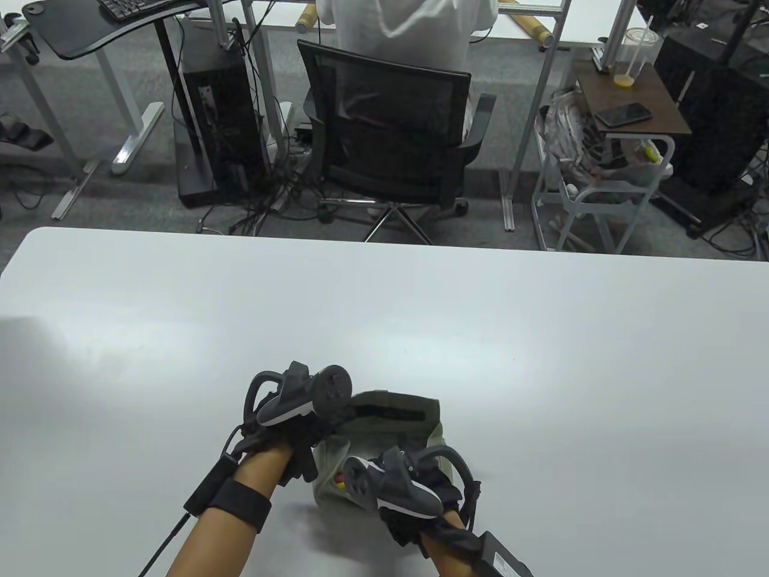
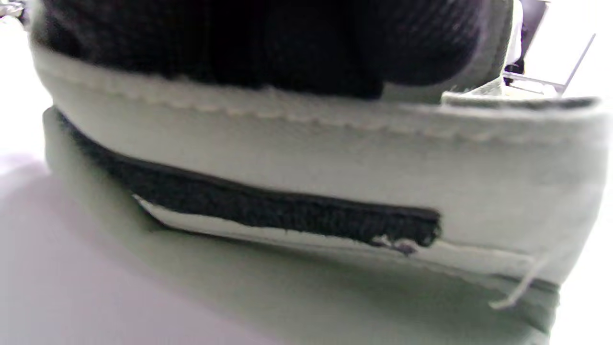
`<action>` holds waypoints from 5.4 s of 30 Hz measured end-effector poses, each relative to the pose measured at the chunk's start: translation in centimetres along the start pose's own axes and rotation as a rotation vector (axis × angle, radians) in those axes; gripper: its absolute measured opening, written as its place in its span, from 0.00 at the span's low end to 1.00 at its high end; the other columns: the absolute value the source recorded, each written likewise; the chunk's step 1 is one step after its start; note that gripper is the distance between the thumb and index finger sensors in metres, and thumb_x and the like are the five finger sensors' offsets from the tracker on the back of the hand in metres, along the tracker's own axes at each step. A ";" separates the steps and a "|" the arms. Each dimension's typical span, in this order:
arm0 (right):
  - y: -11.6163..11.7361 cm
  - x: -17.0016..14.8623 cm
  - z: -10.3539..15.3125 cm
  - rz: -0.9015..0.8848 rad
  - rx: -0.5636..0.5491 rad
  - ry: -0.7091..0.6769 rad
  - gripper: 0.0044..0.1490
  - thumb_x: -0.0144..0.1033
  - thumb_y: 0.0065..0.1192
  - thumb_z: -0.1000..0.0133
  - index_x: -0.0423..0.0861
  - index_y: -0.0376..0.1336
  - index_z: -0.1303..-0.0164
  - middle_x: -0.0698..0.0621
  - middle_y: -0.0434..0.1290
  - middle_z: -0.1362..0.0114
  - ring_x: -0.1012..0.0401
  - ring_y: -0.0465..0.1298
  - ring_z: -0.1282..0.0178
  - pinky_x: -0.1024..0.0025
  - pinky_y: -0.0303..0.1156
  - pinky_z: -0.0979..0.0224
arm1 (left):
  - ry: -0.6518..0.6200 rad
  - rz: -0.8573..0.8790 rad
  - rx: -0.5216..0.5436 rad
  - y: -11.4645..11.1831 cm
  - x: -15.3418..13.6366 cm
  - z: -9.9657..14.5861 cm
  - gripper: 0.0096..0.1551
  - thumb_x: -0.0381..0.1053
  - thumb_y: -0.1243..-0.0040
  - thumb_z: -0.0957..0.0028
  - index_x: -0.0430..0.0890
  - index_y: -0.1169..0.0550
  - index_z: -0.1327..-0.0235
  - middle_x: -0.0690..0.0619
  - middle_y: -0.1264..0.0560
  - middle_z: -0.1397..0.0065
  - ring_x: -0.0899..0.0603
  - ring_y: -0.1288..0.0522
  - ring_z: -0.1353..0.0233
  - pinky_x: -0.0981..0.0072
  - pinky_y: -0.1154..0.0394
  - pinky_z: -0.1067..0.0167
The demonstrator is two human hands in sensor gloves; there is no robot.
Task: Twist to extend twist pen refills
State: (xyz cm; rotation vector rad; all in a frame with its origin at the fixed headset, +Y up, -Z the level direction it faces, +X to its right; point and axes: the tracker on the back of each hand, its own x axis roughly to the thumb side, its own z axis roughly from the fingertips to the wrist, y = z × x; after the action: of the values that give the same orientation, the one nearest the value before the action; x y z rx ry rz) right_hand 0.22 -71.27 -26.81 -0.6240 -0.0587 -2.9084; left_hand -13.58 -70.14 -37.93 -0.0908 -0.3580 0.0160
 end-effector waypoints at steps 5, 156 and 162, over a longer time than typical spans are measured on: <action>0.7 -0.6 -0.2 -0.063 0.028 0.018 0.44 0.52 0.74 0.69 0.54 0.69 0.39 0.53 0.79 0.42 0.62 0.83 0.54 0.68 0.81 0.51 | 0.013 0.020 0.001 0.0 -0.3 0.0 0.24 0.58 0.31 0.50 0.41 0.11 0.57 0.53 0.11 0.66 0.43 0.12 0.63 0.30 0.34 0.32; 7.0 -14.6 -0.3 -0.128 0.151 0.874 0.39 0.55 0.71 0.62 0.42 0.74 0.46 0.46 0.84 0.52 0.64 0.84 0.72 0.73 0.80 0.69 | 0.215 -0.004 0.019 -4.6 -10.9 11.0 0.57 0.73 0.51 0.43 0.42 0.51 0.10 0.30 0.52 0.09 0.17 0.55 0.16 0.11 0.59 0.36; 5.9 -14.7 0.2 -0.187 0.089 0.868 0.40 0.56 0.71 0.63 0.43 0.74 0.46 0.46 0.84 0.52 0.63 0.84 0.71 0.72 0.80 0.69 | 0.135 0.118 0.152 -1.4 -8.7 10.3 0.55 0.71 0.47 0.42 0.42 0.45 0.11 0.32 0.47 0.09 0.20 0.50 0.15 0.12 0.57 0.35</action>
State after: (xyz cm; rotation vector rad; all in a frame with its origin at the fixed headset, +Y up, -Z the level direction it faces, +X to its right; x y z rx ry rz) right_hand 14.53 -74.79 -32.66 0.7071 -0.1371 -3.0494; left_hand -25.36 -70.93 -31.21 0.0371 -0.2156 0.1526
